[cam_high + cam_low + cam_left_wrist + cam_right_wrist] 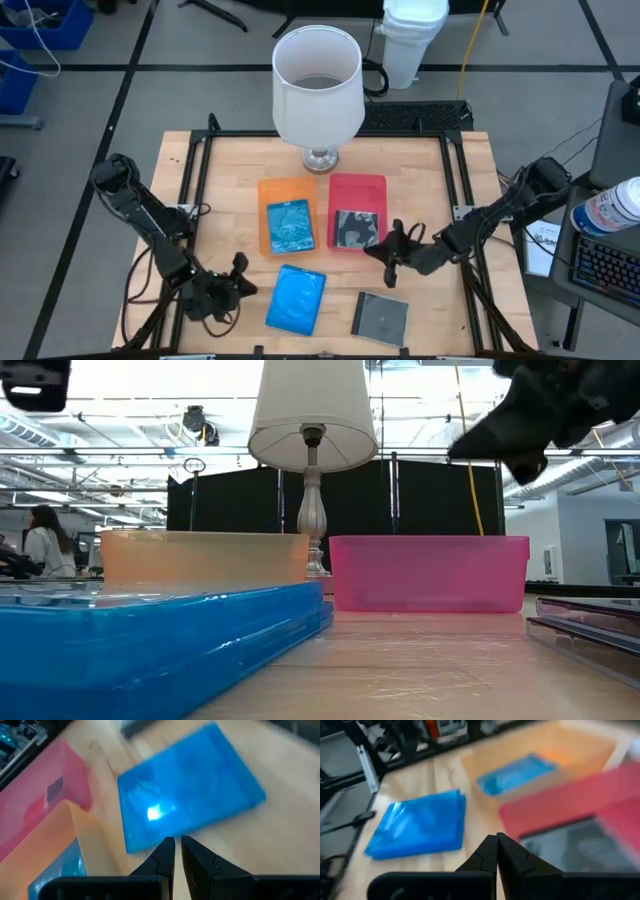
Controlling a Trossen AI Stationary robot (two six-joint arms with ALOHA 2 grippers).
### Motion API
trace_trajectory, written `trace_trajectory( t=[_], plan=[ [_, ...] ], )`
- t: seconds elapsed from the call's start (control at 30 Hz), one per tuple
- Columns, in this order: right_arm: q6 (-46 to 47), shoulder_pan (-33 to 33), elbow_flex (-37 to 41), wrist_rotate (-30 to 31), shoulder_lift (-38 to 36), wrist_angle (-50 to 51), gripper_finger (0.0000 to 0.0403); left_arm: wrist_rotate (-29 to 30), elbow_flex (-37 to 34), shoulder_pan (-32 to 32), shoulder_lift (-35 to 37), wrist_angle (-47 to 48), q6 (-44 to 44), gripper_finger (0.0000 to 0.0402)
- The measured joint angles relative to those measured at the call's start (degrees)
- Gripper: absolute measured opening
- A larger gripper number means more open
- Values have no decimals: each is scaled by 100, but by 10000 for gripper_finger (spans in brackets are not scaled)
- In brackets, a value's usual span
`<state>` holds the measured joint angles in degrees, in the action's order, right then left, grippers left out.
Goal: Pick & place jewel cases by type
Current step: Put the black CD case into the red bin
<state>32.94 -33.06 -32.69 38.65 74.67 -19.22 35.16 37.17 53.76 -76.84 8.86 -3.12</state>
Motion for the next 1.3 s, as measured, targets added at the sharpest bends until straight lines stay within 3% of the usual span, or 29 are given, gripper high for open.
trace_trajectory(
  t=[0.07, 0.17, 0.3, 0.43, 0.5, 0.6, 0.77, 0.93, 1.07, 1.3],
  plan=[
    [-608, -239, -28, 464, 129, -361, 1, -136, 0, -109, 0, -404, 5, 42],
    [-1658, -609, -95, 882, 383, -1115, 0, -892, 0, -223, 0, -1140, 196, 42],
    [-2075, -948, -89, 1098, 489, -1165, 0, -1867, 0, -292, 0, -2398, 541, 42],
    [-1995, -1228, -89, 1085, 488, -1050, 0, -1567, 0, -497, -3, -3381, 104, 42],
    [-1997, -1402, -89, 1085, 483, -1052, 0, -1509, 98, -808, -76, -3431, -151, 42],
    [-2003, -1656, -87, 1095, 486, -1042, 0, -1886, 493, -1388, -486, -3018, -475, 42],
    [-1714, -2085, -87, 1202, 467, -861, 0, -2712, 1933, -2000, -1770, -2139, -376, 42],
    [-278, -2600, -85, 1531, -41, 14, 0, -2916, 3663, -2079, -3057, -1074, 712, 42],
    [1218, -2941, -85, 1431, -514, 1180, 0, -2720, 4767, -2079, -3890, -532, 1010, 42],
    [3862, -2992, -85, -426, -944, 3136, 0, -2423, 5793, -2065, -4770, -3, 1428, 42]
  ],
)
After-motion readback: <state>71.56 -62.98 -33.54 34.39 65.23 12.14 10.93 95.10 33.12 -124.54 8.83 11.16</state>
